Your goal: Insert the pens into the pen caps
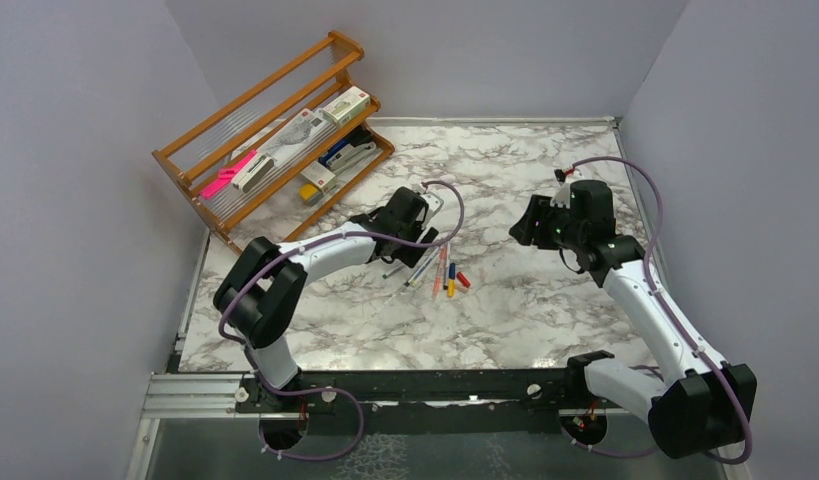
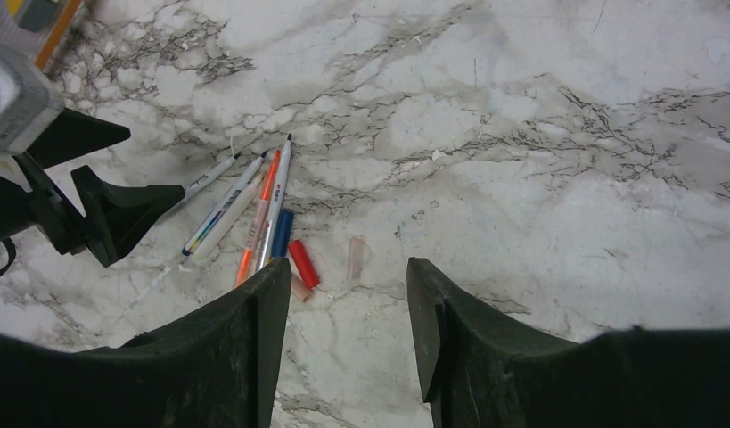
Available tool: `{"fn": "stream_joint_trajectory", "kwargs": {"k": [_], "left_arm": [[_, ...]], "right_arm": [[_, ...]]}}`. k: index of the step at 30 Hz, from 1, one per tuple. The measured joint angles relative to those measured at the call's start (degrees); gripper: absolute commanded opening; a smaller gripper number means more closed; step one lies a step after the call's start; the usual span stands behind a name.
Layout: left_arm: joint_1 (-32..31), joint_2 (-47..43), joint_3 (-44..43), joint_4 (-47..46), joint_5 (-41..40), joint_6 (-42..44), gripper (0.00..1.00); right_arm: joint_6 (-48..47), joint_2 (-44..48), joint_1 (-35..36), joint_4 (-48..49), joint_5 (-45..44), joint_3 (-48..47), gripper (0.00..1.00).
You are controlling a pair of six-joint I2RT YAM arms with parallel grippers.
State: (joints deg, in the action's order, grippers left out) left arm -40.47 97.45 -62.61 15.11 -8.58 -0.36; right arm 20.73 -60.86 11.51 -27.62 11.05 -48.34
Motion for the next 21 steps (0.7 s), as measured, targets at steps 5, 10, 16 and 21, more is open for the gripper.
{"fn": "stream_joint_trajectory", "kwargs": {"k": [5,10,16,21], "left_arm": [[0.0,1.6,0.0,0.76,1.27,1.64,0.74],[0.0,1.92,0.0,1.09,1.27,2.91,0.67],[0.0,3.69,0.02,2.03,1.29,3.74,0.54],[0.0,4.92,0.04,3.06,1.29,3.74,0.4]], "right_arm": [[0.0,0.02,0.0,-0.15,0.13,0.0,0.52],[0.0,-0.5,0.0,-0.24,0.26,0.0,0.53],[-0.02,-1.75,0.0,-0.24,0.28,0.0,0.54],[-0.02,-2.56,0.0,-0.22,0.26,-0.02,0.54]]}}
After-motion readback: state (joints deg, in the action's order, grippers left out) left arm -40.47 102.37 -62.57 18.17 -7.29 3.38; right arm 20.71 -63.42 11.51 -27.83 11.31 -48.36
